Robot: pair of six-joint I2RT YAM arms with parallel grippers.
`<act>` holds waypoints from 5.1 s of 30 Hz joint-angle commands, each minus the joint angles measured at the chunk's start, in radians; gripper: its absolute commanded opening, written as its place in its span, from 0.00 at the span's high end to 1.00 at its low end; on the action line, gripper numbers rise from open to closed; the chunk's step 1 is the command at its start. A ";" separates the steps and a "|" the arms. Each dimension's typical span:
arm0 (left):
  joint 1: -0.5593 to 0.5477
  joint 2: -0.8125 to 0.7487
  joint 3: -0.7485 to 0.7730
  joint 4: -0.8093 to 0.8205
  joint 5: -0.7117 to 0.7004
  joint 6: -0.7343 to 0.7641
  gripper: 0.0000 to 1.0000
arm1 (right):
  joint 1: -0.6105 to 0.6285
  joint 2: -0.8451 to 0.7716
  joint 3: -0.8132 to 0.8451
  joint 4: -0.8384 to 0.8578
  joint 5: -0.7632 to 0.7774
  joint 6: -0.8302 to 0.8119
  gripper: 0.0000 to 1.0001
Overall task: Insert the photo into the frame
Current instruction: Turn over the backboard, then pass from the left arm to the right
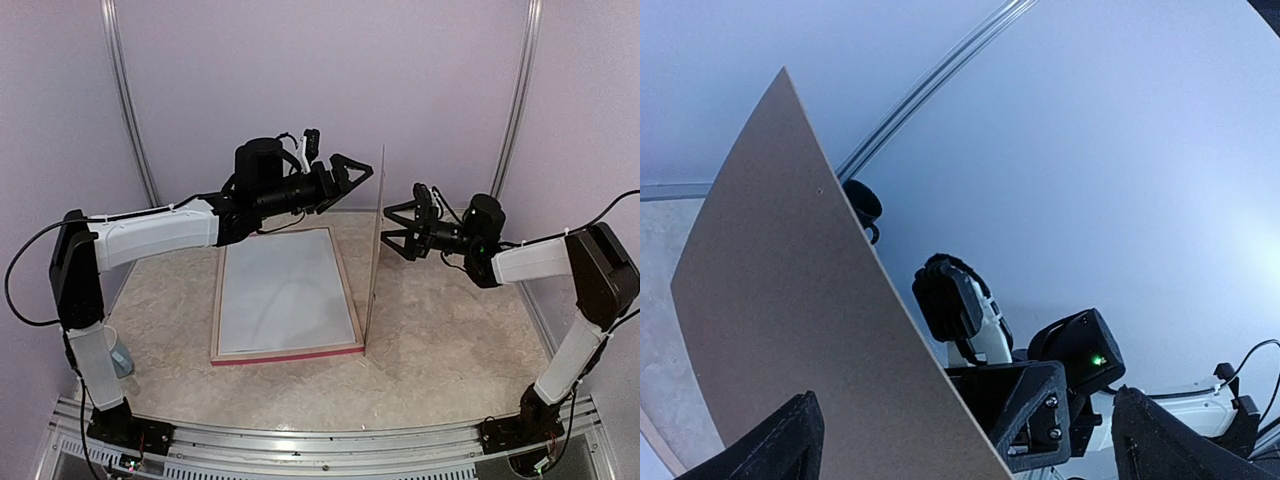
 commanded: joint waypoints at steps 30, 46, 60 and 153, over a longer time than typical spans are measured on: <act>0.022 0.158 0.265 -0.345 0.044 0.031 0.19 | 0.020 0.203 0.055 -0.466 0.128 -0.423 0.01; 0.053 0.092 0.198 -0.402 0.026 0.034 0.29 | 0.020 0.318 0.133 -0.543 0.140 -0.486 0.01; 0.105 0.056 0.176 -0.495 0.034 0.060 0.43 | 0.022 0.384 0.198 -0.700 0.201 -0.585 0.01; 0.269 -0.550 -1.107 0.830 0.387 -0.217 1.00 | -0.098 -0.094 0.153 -0.701 -0.046 -0.740 0.09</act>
